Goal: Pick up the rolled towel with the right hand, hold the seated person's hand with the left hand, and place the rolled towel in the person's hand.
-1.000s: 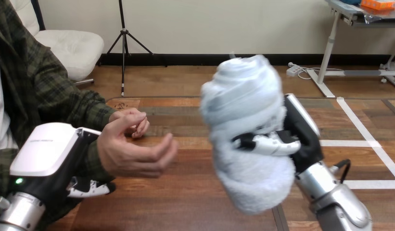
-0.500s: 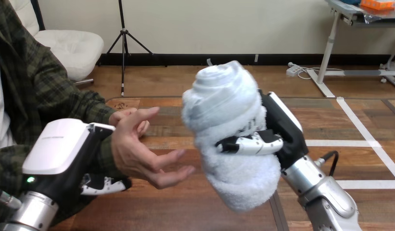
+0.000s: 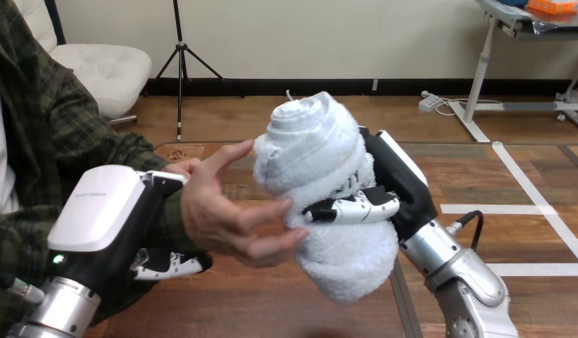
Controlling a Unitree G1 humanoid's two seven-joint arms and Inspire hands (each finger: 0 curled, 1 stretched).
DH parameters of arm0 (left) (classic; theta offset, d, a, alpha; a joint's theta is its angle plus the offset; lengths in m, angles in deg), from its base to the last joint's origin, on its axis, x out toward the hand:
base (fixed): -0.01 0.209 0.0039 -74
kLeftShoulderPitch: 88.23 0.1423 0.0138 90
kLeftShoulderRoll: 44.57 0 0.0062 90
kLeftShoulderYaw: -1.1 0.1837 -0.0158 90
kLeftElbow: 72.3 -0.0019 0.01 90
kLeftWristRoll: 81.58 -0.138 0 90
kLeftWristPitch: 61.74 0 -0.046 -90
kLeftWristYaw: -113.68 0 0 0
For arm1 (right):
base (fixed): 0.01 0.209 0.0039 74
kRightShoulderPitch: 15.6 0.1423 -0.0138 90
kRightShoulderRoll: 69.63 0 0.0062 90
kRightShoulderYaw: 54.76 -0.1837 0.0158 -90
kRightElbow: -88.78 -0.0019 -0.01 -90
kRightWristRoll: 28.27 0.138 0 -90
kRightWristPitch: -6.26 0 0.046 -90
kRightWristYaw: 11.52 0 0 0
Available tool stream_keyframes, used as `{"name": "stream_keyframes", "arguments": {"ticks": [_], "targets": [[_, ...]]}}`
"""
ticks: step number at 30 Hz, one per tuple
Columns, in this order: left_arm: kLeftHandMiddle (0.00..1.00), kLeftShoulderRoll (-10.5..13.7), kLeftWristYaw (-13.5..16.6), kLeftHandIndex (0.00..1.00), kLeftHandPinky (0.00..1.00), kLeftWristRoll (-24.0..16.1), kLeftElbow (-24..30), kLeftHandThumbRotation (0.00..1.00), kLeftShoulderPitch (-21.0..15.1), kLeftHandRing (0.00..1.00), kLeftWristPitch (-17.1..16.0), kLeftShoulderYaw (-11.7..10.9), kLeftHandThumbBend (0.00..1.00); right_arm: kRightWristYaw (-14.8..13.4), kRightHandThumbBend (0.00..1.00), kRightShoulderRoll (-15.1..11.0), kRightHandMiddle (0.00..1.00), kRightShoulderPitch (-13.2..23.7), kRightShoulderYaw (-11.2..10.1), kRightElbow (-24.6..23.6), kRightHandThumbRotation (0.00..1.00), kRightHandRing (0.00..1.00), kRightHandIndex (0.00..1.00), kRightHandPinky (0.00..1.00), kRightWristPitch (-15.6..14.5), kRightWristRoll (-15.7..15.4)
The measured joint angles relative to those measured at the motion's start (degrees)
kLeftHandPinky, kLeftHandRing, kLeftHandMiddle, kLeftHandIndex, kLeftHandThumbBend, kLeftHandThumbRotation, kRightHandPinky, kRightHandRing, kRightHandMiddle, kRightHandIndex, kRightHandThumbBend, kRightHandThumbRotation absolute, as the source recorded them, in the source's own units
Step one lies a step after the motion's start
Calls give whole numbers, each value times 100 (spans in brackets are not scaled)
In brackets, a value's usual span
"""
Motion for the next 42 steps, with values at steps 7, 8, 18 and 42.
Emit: {"name": "stream_keyframes", "arguments": {"ticks": [7, 8, 18, 42], "targets": [[33, -136, 0, 36, 22, 0, 146, 0, -5, 27, -55, 25, 93, 86, 77, 16, 24, 173, 3, 434, 0, 17, 33, 10, 299, -126], [33, -151, -3, 35, 22, 0, 166, 0, -5, 27, -60, 29, 93, 87, 77, 18, 24, 189, 6, 478, 0, 17, 33, 10, 331, -146], [34, -357, -160, 36, 23, 13, 395, 0, -4, 28, -25, 59, 92, 106, 79, 31, 25, 381, 4, 925, 0, 17, 33, 11, 523, -256], [34, -895, -351, 35, 25, -51, 572, 0, 2, 28, 109, 192, 95, 233, 78, 143, 25, 512, -109, 1388, 0, 18, 33, 12, 792, -242]]}}
